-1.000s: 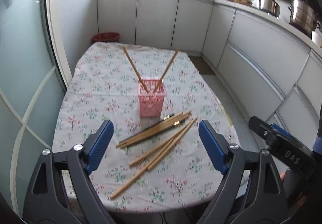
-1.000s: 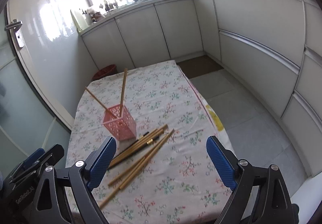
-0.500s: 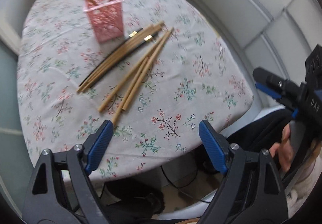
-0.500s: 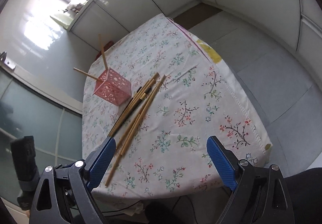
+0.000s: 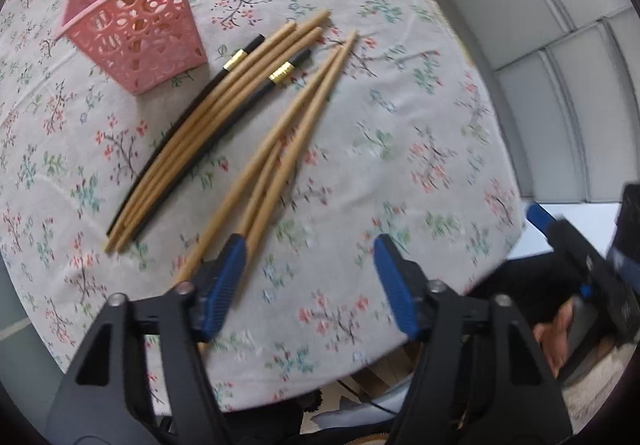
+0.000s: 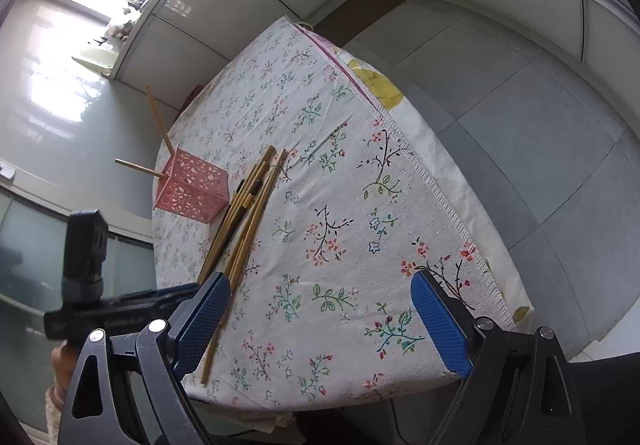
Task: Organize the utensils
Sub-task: 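Move the left tool back to the chopstick pile and grasp a wooden chopstick, then carry the chopstick upright over the pink cup and release it with the left tool, then open the right tool to drop its wooden chopstick into the pink cup, then move the left tool down to the chopstick pile beside the cup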
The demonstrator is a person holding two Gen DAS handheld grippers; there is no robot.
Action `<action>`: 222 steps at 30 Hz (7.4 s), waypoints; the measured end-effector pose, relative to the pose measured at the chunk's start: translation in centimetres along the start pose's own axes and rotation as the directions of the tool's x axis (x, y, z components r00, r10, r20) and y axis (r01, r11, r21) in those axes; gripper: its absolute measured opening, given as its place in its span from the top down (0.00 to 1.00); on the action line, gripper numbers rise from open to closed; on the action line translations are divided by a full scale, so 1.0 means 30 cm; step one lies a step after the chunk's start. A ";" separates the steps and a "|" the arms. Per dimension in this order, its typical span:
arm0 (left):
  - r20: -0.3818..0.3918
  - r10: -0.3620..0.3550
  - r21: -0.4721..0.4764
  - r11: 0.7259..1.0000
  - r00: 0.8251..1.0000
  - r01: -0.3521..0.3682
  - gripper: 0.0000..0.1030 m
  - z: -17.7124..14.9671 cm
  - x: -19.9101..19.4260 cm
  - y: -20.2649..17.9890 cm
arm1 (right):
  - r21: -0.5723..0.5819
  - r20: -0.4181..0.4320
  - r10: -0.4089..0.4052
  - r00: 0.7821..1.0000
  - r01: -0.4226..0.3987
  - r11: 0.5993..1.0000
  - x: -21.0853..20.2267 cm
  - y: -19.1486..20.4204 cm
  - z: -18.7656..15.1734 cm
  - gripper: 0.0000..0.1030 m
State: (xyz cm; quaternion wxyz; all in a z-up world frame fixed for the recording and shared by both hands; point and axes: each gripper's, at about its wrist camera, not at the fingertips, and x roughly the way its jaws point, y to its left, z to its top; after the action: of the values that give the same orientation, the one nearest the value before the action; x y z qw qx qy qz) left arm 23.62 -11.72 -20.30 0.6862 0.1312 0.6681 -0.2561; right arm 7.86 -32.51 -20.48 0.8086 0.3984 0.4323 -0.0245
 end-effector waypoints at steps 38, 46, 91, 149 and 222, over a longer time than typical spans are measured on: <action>0.195 0.213 0.144 0.960 0.958 -0.242 0.90 0.270 0.123 -0.168 | 0.047 -0.030 -0.098 0.995 0.099 0.994 0.044 0.009 0.074 0.10; 0.461 0.180 0.118 0.958 0.869 -0.261 0.92 0.005 -0.201 -0.131 | 0.047 -0.155 -0.221 0.963 0.231 0.972 0.279 0.224 0.241 0.11; 0.778 0.141 -0.127 0.990 0.613 -0.065 0.93 -0.384 -0.664 -0.004 | -0.285 0.285 0.035 0.958 0.050 0.957 -0.164 0.541 0.157 0.94; 0.756 0.317 -0.374 0.927 0.573 -0.020 0.44 -0.138 -0.651 0.212 | -0.440 0.347 -0.018 0.938 0.180 0.880 0.102 0.860 0.275 0.38; 0.063 0.234 0.292 0.925 0.970 -0.242 0.63 0.360 0.133 -0.239 | 0.099 -0.084 -0.023 0.996 0.031 0.995 0.092 -0.040 0.061 0.13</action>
State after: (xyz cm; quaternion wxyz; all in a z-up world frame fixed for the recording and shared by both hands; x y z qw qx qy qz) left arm 28.92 -24.04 -22.29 0.6937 0.3095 0.5916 -0.2703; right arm 10.38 -33.70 -22.64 0.7686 0.4332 0.4690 -0.0406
